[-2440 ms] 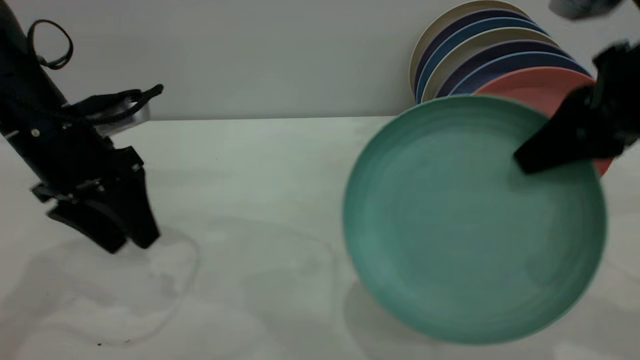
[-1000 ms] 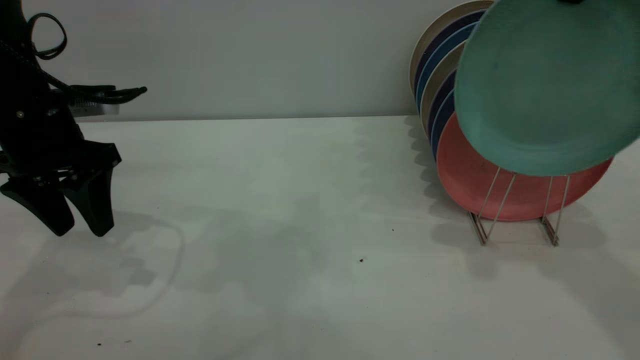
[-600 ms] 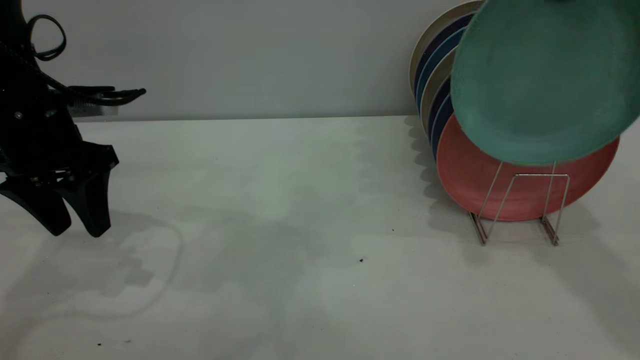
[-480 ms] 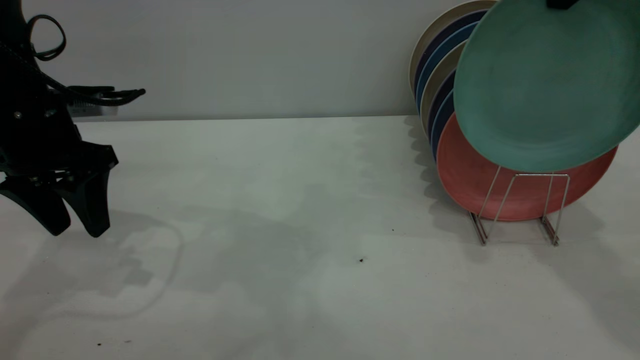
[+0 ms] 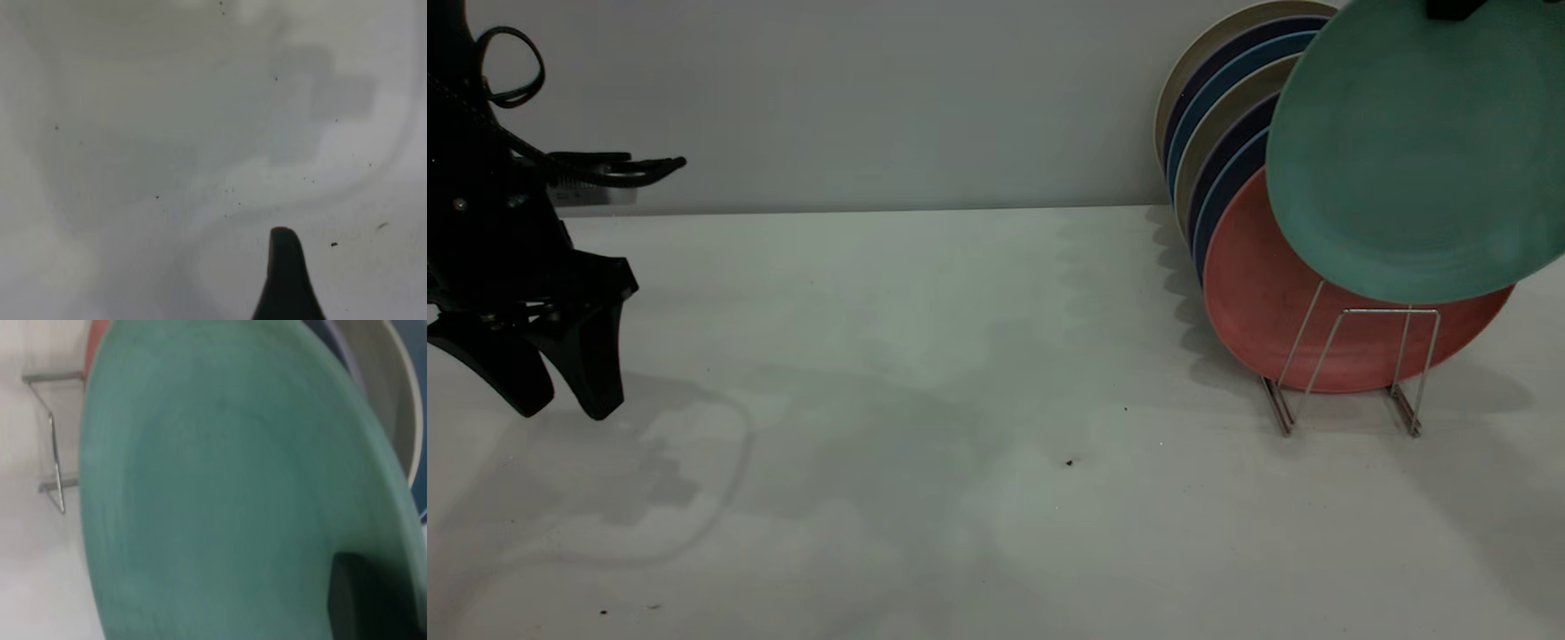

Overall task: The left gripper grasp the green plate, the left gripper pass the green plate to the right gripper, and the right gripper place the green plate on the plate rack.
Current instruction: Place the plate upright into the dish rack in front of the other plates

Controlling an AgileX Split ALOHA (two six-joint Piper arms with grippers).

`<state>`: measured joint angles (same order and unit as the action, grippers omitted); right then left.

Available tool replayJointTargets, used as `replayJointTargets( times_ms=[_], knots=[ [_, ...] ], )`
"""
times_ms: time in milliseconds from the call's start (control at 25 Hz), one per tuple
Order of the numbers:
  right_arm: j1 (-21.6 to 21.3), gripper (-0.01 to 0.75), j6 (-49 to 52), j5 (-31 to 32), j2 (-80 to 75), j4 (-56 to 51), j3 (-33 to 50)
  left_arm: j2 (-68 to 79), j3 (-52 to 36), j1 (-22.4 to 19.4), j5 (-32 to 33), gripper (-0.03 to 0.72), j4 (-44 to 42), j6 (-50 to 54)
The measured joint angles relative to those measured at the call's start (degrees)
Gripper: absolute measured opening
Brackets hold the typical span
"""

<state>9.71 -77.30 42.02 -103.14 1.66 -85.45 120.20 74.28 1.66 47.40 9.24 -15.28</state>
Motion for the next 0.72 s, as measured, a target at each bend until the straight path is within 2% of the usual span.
replayJointTargets(
  times_ms=[720],
  knots=[
    [0.00, 0.058, 0.71, -0.42, -2.66, -3.11, 0.00, 0.00, 0.00, 0.00, -0.68, 0.553, 0.10, 0.04]
  ],
)
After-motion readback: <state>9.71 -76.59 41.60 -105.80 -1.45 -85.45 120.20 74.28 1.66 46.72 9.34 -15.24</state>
